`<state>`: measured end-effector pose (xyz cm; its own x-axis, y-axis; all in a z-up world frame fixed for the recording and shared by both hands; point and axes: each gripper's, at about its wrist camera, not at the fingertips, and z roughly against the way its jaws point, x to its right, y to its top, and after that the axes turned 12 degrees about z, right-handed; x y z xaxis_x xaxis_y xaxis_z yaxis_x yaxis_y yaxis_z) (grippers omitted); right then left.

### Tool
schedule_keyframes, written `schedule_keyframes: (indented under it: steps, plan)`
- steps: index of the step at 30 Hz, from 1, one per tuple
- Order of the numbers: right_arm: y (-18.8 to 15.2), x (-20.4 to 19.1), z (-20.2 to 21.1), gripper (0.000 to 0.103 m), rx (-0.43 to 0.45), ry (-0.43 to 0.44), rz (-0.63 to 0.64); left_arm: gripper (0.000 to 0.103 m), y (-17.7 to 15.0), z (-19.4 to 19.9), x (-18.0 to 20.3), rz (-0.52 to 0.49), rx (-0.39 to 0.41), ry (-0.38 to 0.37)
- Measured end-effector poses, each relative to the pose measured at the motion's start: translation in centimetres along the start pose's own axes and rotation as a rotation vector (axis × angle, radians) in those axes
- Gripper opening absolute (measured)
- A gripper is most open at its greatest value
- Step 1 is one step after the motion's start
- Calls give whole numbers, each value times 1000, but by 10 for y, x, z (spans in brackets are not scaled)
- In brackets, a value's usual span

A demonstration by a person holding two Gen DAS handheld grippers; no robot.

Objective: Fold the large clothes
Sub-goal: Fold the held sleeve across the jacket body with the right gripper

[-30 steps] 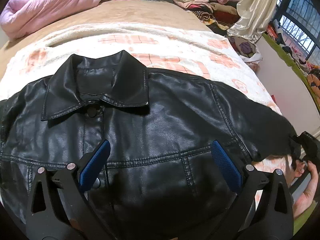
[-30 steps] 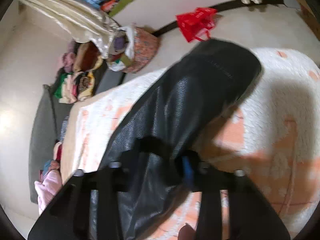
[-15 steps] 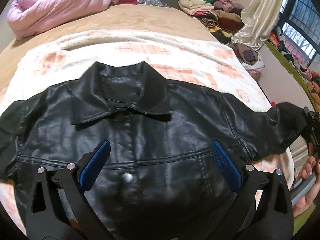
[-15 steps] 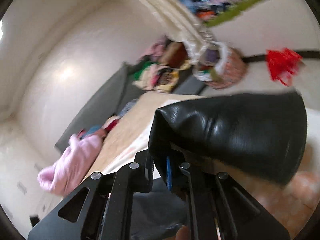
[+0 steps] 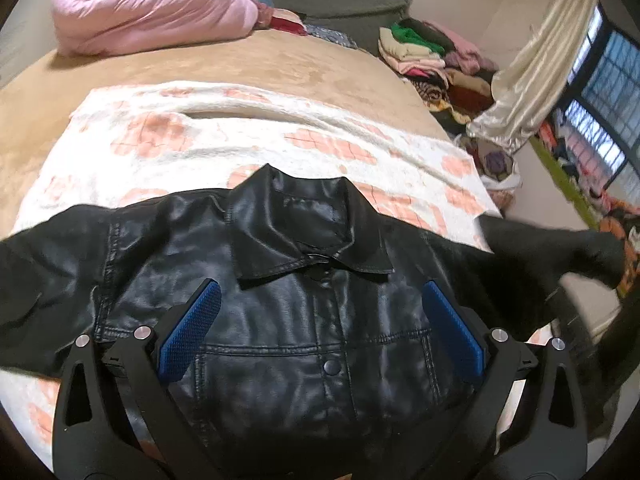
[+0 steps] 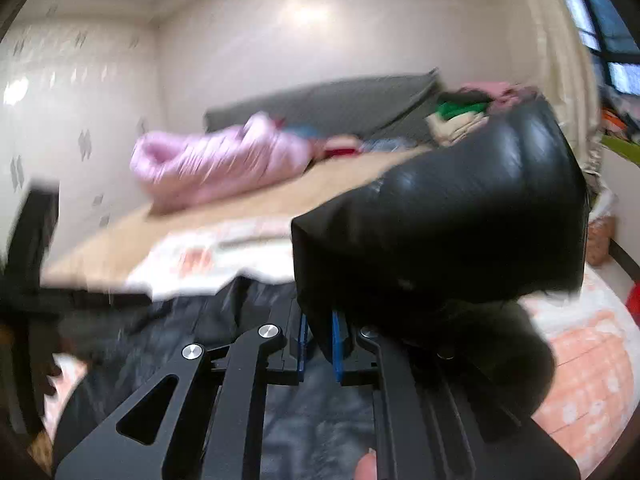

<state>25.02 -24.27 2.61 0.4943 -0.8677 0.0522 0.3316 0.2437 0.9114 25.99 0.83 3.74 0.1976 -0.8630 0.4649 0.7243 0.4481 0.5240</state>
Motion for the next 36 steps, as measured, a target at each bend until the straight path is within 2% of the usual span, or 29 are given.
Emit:
schedule_keyframes:
  steps: [4,8,10,13,15,17,18,20,21,22,23,24,27,32,33,34,35,36]
  plan:
    - [-25,-32,-32,9,-166,54,40,95,1,-2,-17,61,-3,-18]
    - [-54,-33,-46,14,-281,41,0,95,-7,-14,-22,82,-34,-20]
    - [-61,-35,-47,16,-311,36,-22,95,-13,-20,-21,85,-54,-24]
    - [-70,-33,-36,18,-318,39,-46,95,-23,-30,-23,123,-106,-77]
    - [-70,-34,-30,19,-327,50,-19,95,-26,-35,-26,153,-136,-112]
    - [-71,-38,-30,34,-334,67,14,94,-30,-38,-32,184,-153,-134]
    - [-70,-40,-28,47,-342,74,27,94,-31,-39,-34,192,-157,-139]
    - [-68,-44,-24,53,-349,96,44,94,-33,-41,-39,211,-167,-159]
    - [-66,-47,-22,62,-348,110,57,94,-33,-41,-40,215,-169,-162]
    - [-64,-50,-21,85,-350,140,66,94,-34,-41,-41,217,-172,-167]
    - [-63,-56,-23,96,-346,174,61,94,-34,-43,-41,220,-180,-177]
    - [-60,-55,-16,99,-332,231,40,94,-34,-45,-41,225,-191,-190]
    - [-50,-49,-1,99,-298,272,8,94,-36,-56,-40,265,-248,-241]
    - [-38,-8,23,97,-206,205,-104,94,-41,-70,-22,255,-282,-305]
    - [-36,2,29,91,-177,205,-146,92,-41,-74,-15,239,-281,-310]
    - [-34,12,35,82,-150,191,-180,84,-41,-77,-11,232,-281,-314]
    - [-33,18,39,79,-136,177,-194,76,-41,-81,-7,226,-287,-315]
    - [-32,26,44,75,-115,155,-206,63,-41,-85,-5,224,-293,-316]
